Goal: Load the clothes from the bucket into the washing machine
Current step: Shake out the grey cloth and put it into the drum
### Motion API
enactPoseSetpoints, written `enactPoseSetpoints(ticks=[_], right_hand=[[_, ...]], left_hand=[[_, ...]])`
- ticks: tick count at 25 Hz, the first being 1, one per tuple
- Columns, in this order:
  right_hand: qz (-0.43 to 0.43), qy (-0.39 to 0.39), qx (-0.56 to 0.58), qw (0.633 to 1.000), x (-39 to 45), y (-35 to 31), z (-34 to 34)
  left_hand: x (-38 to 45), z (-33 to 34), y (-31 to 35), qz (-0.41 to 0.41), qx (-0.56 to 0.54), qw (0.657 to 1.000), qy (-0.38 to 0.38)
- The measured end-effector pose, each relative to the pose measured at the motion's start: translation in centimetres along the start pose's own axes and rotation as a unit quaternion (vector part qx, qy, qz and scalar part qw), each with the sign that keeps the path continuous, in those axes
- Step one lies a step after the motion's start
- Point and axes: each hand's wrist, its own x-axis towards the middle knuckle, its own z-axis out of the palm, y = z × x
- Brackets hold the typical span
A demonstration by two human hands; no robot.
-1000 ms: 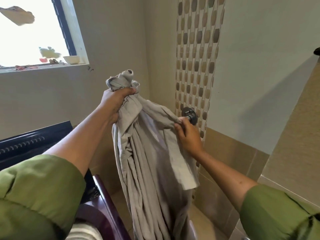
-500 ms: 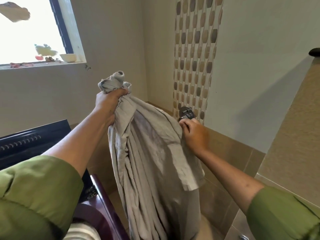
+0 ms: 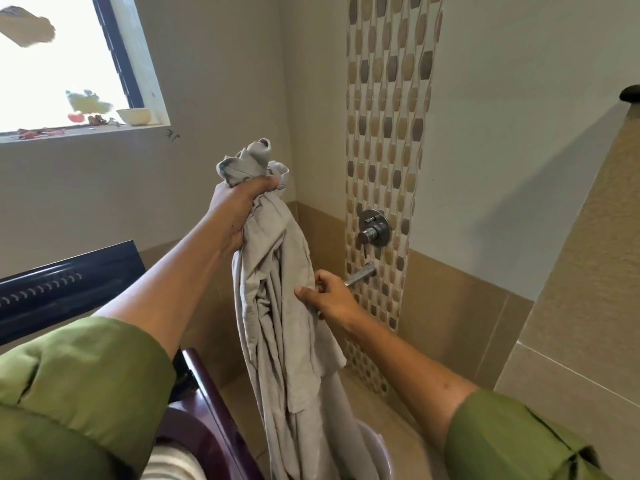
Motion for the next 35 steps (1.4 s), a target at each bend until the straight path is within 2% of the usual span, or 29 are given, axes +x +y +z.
enactPoseSetpoints(ticks=[2,5,6,7,8,9,10,11,12,13,14,15,16,17,19,20,23,25,27,29,31,32,33,35], right_hand=[[0.019,-0.054,0.008,0.998,-0.1,0.1,-0.5],[0.101,-0.184,-0.063,0.976,0.1,-0.6,-2.6],[0.116,-0.197,-0.09,0.969,0.7,-1.4,-3.7],[0.113,-0.171,-0.109,0.973,1.3,-2.3,-5.1],[0.095,-0.097,-0.127,0.983,1.9,-3.4,-6.8],[0.056,0.008,-0.148,0.987,2.5,-4.7,-8.6],[0.002,0.118,-0.178,0.977,2.9,-6.1,-10.4],[-0.044,0.202,-0.229,0.951,3.2,-7.7,-11.9],[-0.076,0.249,-0.257,0.931,3.7,-9.2,-12.8],[-0.096,0.281,-0.244,0.923,4.1,-10.5,-12.8],[-0.102,0.303,-0.159,0.934,4.5,-12.2,-12.0],[-0.108,0.294,-0.017,0.95,5.1,-13.6,-10.2],[-0.097,0.248,0.1,0.959,5.3,-15.0,-7.9],[-0.108,0.183,0.158,0.964,5.4,-16.2,-5.4],[-0.146,0.099,0.096,0.98,5.5,-17.5,-1.0],[-0.161,0.092,0.065,0.981,5.4,-17.9,0.3],[-0.163,0.055,0.018,0.985,5.5,-17.4,-0.3],[-0.148,-0.045,-0.006,0.988,5.4,-15.5,-2.0],[-0.072,-0.176,-0.041,0.981,5.1,-13.2,-3.6],[0.02,-0.271,-0.18,0.946,4.2,-11.5,-5.1],[0.072,-0.3,-0.271,0.912,3.7,-10.8,-6.6],[0.071,-0.278,-0.285,0.915,3.7,-10.8,-7.5],[0.056,-0.213,-0.286,0.933,3.8,-11.1,-8.3],[-0.003,0.006,-0.198,0.98,4.6,-12.2,-8.8]], left_hand=[[0.1,-0.8,0.0,0.003,-0.006,1.0,0.021],[0.2,-1.7,-0.1,0.0,0.014,0.999,0.031],[0.3,-2.1,-0.1,-0.004,0.028,0.999,0.027],[0.5,-2.8,-0.1,-0.01,0.042,0.999,0.021],[0.5,-3.5,0.0,-0.015,0.052,0.998,0.019],[0.6,-4.3,-0.2,-0.019,0.059,0.998,0.023],[0.7,-5.0,-0.4,-0.022,0.069,0.997,0.03],[0.7,-5.6,-0.6,-0.024,0.076,0.996,0.039],[0.7,-5.9,-0.8,-0.022,0.071,0.996,0.049],[0.6,-5.9,-1.0,-0.017,0.049,0.997,0.052],[0.4,-5.5,-1.1,-0.01,0.008,0.999,0.038],[0.2,-4.7,-1.3,0.001,-0.041,0.999,0.003],[-0.2,-3.4,-1.5,0.012,-0.079,0.996,-0.046],[-0.7,-1.9,-1.7,0.017,-0.095,0.991,-0.093],[-1.6,0.8,-2.2,0.01,-0.081,0.987,-0.136],[-1.9,1.5,-2.3,0.008,-0.075,0.988,-0.136],[-1.6,1.5,-2.3,0.019,-0.036,0.995,-0.087],[-1.2,0.7,-2.1,0.013,-0.027,0.999,-0.039],[-0.9,0.0,-1.8,0.004,-0.03,1.0,-0.009],[-0.5,-0.8,-1.5,0.001,-0.01,1.0,0.017],[-0.3,-1.8,-1.1,-0.011,0.015,0.999,0.038],[-0.2,-2.3,-1.1,-0.021,0.025,0.998,0.045],[-0.4,-2.7,-1.0,-0.029,0.021,0.998,0.053],[-1.2,-2.5,-1.2,-0.016,-0.003,0.997,0.073]])
